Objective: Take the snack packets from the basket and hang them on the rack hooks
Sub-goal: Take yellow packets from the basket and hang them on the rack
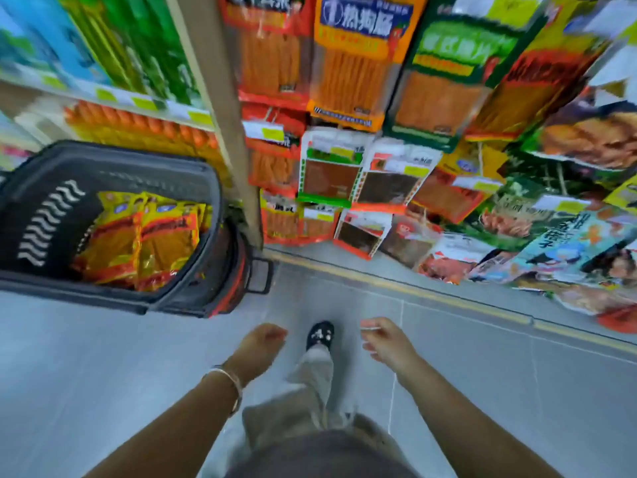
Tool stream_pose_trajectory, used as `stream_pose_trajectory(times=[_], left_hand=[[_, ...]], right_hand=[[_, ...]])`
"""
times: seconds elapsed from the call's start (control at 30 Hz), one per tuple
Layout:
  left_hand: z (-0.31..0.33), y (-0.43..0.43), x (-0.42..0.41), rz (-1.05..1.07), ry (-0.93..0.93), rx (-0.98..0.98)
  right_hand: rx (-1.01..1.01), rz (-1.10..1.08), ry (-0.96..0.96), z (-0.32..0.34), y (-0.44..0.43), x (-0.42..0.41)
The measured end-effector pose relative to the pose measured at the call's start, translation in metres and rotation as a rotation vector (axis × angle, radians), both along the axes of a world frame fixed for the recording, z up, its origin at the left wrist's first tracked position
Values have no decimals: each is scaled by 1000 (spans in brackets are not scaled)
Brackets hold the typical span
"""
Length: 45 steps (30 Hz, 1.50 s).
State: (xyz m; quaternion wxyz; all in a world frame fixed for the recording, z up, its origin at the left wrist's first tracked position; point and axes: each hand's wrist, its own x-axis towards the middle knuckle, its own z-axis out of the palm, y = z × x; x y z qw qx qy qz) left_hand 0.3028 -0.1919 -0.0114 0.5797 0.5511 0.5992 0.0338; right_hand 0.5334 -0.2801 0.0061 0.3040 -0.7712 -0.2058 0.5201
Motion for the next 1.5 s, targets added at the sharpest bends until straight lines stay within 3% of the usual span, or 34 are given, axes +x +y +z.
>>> stream_pose_trajectory(times=[0.1,0.23,0.37,0.5,0.6,0.8,1.0,1.2,1.33,1.5], left_hand=[[-21,-69,-63,146,107,-180],[-20,-113,-119,199,231,-135],[-19,-110,-159,358,224,-154],[-23,-98,-202,376,245,-232],[-20,-71,-243,369,238,-237],[-1,30,-336,552,130,-143],[16,136,-379,492,53,-43],[10,206,-365,478,-58,-57],[-4,231,-349,575,-59,-101],[-21,250,-333,640,-48,-169]], right_hand=[[-202,74,44,-29,-43,-37],[-326,277,46,-51,-78,-76],[-369,367,17,-55,-46,-101],[-358,429,-22,-58,22,-135],[-244,468,-41,-49,82,-178],[11,479,53,-8,187,-290],[78,498,50,-5,271,-353],[-27,355,-98,-50,322,-349],[-221,356,-237,-87,348,-330],[-428,247,-171,-118,372,-317]])
